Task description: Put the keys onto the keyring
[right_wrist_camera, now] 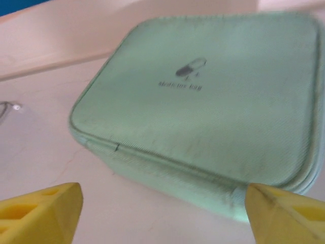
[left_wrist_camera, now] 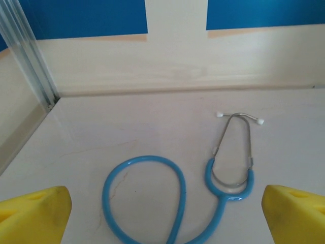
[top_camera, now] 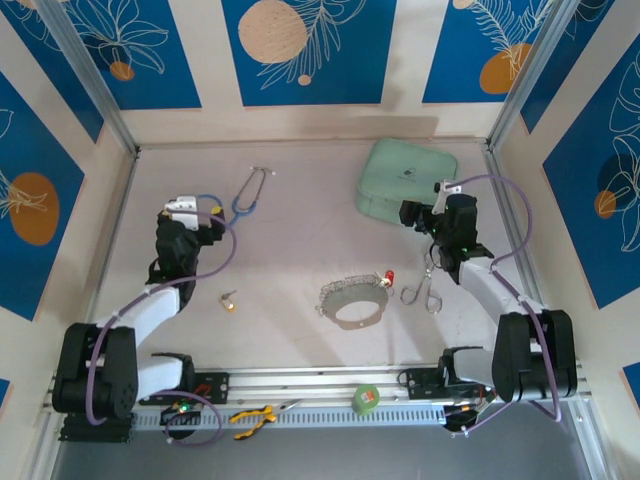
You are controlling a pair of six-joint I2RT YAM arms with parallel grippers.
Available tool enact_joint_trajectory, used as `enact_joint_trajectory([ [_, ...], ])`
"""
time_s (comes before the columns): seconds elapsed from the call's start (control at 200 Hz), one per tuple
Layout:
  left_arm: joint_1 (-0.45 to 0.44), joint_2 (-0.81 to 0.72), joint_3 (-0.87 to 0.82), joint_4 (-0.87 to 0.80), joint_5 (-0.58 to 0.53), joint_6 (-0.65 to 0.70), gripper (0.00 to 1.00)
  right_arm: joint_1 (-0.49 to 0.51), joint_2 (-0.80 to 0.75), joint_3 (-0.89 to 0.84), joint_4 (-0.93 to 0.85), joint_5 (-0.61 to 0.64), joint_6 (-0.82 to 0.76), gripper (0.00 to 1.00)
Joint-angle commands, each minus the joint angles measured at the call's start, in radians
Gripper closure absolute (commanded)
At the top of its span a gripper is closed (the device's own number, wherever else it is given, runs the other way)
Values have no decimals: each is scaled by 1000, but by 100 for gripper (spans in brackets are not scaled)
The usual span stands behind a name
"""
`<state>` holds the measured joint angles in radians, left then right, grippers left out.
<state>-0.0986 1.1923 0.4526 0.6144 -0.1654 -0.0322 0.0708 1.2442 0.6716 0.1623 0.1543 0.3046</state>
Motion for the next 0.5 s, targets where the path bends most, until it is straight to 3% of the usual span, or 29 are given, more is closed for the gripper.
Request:
enact_joint_trajectory([
  [0.0,-11,-47,61,-202,76,-102,4,35,-3,84,-393,-39,185,20],
  [0.13,-58,-88,102,-341,124,-167,4,118,-1,154,-618,-31,234,26],
  [0.25,-129,-98,133,-451,155,-231,5,178,20,207,-787,-27,273,42],
  [0.3,-176,-94,135,-474,155,-258,6,205,37,221,-841,-28,283,50],
  [0.495,-408,-44,135,-504,116,-357,6,283,87,229,-896,-99,288,60],
])
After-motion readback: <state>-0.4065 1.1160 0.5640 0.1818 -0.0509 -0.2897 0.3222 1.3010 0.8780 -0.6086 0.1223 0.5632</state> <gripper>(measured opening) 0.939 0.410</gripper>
